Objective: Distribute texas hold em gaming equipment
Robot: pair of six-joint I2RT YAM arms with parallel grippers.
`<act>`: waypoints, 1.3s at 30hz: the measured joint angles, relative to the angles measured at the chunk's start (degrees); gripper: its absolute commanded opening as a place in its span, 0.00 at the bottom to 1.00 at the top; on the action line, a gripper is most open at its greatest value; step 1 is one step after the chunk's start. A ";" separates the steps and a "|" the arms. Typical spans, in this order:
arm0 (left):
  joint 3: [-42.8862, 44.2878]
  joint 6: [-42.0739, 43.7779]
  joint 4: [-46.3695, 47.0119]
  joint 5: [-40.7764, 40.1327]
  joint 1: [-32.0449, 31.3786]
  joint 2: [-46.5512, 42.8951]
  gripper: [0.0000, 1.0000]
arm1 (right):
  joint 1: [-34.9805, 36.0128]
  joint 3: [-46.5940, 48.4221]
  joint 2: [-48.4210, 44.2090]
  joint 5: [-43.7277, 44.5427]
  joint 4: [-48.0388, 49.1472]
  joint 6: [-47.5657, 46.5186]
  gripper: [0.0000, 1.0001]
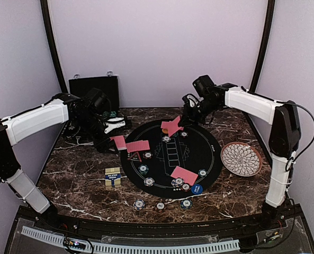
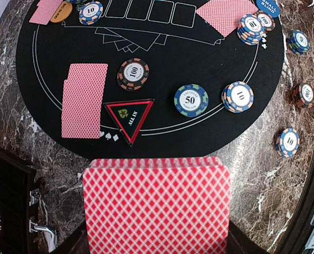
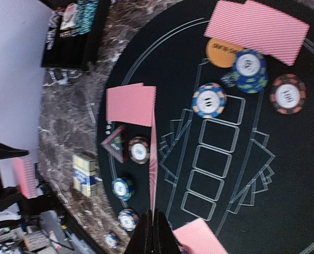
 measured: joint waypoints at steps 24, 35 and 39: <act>0.00 0.00 -0.02 -0.07 0.00 0.00 0.00 | 15.82 25.86 24.30 61.83 -30.60 -11.50 0.00; 0.00 0.00 -0.02 0.02 0.00 0.00 0.00 | 18.10 31.71 30.05 57.00 -30.40 -10.05 0.16; 0.00 0.00 -0.04 0.02 0.00 0.00 0.00 | 18.18 32.39 30.71 52.68 -29.53 -9.18 0.20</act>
